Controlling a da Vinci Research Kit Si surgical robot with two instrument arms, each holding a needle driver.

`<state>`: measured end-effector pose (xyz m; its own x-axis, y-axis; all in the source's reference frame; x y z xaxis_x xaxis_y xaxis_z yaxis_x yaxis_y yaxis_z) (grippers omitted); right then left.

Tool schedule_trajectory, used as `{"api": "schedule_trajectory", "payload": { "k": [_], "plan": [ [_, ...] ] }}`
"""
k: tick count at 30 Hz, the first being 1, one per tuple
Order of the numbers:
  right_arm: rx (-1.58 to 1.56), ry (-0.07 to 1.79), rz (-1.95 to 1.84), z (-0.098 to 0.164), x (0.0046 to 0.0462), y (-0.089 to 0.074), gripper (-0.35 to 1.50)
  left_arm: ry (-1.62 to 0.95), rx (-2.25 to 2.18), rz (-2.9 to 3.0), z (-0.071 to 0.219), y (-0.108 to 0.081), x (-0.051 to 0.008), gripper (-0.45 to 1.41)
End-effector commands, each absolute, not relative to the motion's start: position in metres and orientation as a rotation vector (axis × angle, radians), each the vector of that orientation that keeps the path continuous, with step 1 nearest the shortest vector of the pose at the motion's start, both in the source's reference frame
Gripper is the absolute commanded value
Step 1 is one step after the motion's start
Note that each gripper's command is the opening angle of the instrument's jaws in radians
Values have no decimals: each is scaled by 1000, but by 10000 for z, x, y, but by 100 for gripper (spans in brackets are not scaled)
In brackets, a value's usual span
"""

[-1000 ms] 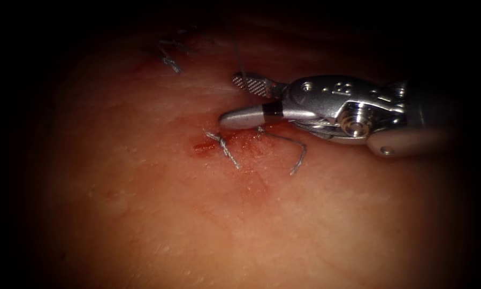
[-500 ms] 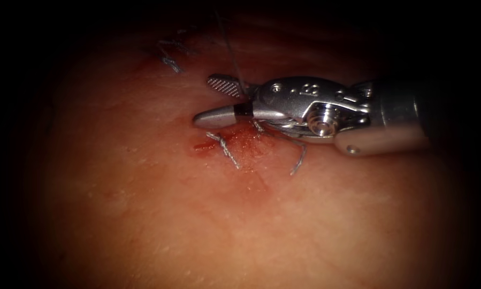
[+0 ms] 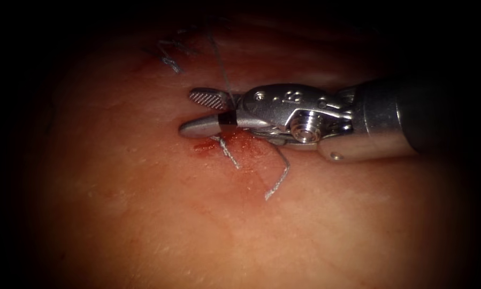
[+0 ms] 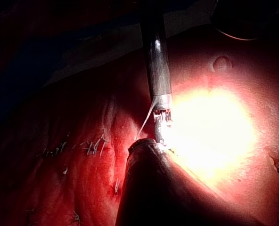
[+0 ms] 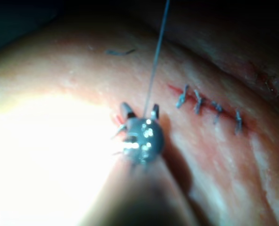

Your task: Wound Closure

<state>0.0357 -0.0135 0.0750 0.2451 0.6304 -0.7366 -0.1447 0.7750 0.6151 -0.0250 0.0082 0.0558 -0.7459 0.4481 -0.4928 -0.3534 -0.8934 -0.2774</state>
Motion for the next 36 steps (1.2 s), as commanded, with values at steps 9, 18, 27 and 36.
{"api": "schedule_trajectory", "payload": {
  "k": [9,18,27,36],
  "plan": [
    [406,1216,578,750,355,-131,85,-230,-794,2578,562,83,-253,-45],
    [292,1161,693,732,258,-97,140,-205,-796,2575,581,81,-263,-45],
    [215,1098,780,726,161,-90,142,-254,-809,2598,658,45,-321,-45],
    [241,1100,760,727,170,-103,142,-291,-796,2581,732,24,-348,-45]
  ]
}}
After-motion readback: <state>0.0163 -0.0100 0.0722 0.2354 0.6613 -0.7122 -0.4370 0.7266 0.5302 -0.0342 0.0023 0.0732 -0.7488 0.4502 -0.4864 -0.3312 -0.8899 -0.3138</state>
